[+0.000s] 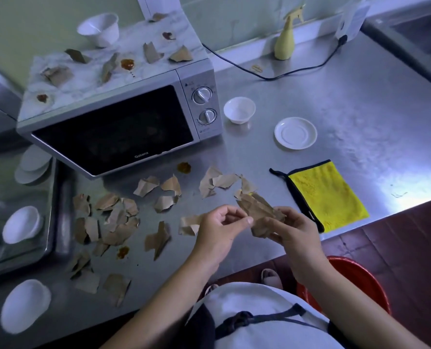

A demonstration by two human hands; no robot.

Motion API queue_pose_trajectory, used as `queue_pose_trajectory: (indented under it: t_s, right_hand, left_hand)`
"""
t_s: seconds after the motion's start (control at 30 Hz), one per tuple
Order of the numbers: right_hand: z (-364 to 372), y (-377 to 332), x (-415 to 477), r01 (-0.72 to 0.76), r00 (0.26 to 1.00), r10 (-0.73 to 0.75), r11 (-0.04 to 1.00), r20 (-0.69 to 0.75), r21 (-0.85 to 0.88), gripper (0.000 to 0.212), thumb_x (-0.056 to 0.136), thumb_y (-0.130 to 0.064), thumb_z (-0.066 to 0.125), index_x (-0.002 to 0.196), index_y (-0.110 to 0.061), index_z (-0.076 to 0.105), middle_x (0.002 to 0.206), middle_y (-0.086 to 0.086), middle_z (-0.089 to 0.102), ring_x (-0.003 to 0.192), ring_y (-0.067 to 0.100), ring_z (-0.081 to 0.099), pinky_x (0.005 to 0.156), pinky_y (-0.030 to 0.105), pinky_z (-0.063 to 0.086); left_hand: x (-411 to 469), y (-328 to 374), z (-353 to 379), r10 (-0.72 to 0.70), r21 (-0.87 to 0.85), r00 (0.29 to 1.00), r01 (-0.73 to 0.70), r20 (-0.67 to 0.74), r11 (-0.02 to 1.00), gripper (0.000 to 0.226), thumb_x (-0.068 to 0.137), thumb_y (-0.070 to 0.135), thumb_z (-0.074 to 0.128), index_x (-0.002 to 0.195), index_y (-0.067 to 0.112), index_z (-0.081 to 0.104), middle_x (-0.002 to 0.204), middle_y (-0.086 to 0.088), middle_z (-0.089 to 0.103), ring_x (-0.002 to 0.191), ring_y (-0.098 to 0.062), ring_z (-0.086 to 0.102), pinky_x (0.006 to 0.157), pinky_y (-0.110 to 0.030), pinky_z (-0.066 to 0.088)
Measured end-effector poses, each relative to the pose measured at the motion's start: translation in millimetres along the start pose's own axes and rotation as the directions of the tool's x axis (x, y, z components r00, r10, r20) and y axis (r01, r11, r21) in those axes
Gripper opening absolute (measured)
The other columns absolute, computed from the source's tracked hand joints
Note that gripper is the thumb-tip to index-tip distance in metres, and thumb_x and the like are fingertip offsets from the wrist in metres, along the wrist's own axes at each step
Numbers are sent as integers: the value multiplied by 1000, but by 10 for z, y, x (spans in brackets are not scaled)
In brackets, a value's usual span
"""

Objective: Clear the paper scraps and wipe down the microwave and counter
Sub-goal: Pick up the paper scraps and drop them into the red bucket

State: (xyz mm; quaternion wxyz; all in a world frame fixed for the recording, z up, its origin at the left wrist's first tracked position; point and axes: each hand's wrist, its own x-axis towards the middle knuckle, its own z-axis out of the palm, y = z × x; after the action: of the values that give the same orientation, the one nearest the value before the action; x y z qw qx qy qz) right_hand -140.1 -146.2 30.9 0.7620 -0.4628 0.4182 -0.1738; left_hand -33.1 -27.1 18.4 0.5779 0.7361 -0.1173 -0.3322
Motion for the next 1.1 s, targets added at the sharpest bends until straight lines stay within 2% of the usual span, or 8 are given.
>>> queue_pose_trajectory:
  t_s: [0.17, 0.33, 0.43, 0.6, 0.8, 0.93, 1.03, 1.1]
  right_hand:
    - [-227, -27, 162, 24, 993, -26, 1000, -113, -19, 21, 79, 15, 67, 86, -5, 70, 76, 11, 71, 68, 25, 65, 75, 41, 57]
    - [-437, -47, 219, 15, 993, -18, 1000, -117, -19, 23, 76, 14, 69, 86, -7, 73, 75, 15, 71, 65, 23, 66, 63, 31, 58]
    - [-521, -74, 247, 11, 995, -13, 1000, -102, -19, 22, 76, 12, 70, 86, -8, 74, 74, 11, 73, 63, 20, 67, 57, 23, 57]
    - [-633, -117, 308, 3, 998, -6, 999, -68, -32, 21, 78, 11, 70, 91, -6, 73, 72, 5, 75, 61, 13, 69, 56, 20, 56]
    - [-699, -145, 435, 3, 1000, -3, 998, -4, -67, 19, 80, 9, 70, 89, -7, 74, 76, 8, 75, 64, 16, 70, 57, 22, 56]
    - [-644, -144, 533, -17, 998, 23, 995, 56, -102, 15, 79, 9, 71, 87, -4, 74, 77, 14, 75, 65, 23, 69, 62, 29, 61]
    - [-513, -156, 578, -19, 988, 36, 993, 148, -116, 13, 80, 10, 71, 84, -3, 73, 74, 15, 73, 66, 25, 68, 63, 31, 61]
    - [-412, -180, 584, -13, 970, 40, 993, 238, -116, 13, 82, 9, 70, 80, -3, 72, 72, 17, 71, 66, 29, 67, 70, 40, 59]
  left_hand:
    - [365, -251, -464, -38, 383, 971, 128, -235, 915, 10, 76, 33, 77, 81, 29, 69, 78, 10, 70, 75, -9, 66, 62, -21, 48]
    - [589, -713, -834, -68, 885, 965, 258, -252, 387, 31, 77, 39, 74, 106, 34, 63, 110, 6, 59, 104, -23, 58, 80, -34, 46]
    - [663, -946, -848, -29, 939, 979, 200, -200, 281, 36, 79, 35, 74, 112, 27, 65, 117, -2, 58, 110, -27, 54, 95, -36, 41]
    - [676, -957, -785, 74, 918, 975, 171, -211, 358, 7, 79, 22, 72, 78, 20, 65, 95, -3, 62, 92, -30, 58, 81, -36, 43]
    - [420, -570, -682, 62, 680, 917, 245, -393, 691, 18, 79, 24, 66, 67, 22, 53, 61, 6, 61, 58, -11, 56, 48, -26, 36]
    - [139, -106, -428, -46, 224, 914, 147, -403, 963, 18, 82, 10, 71, 72, 14, 56, 67, -4, 67, 57, -7, 58, 56, -20, 45]
    - [-63, 216, -179, -81, -177, 964, 36, -254, 984, 23, 83, -4, 71, 75, 10, 55, 69, -1, 68, 69, -14, 66, 62, -28, 56]
    - [-145, 317, -12, -69, -286, 979, 11, -191, 958, 24, 83, -7, 70, 78, 11, 54, 71, 2, 68, 70, -13, 67, 62, -28, 56]
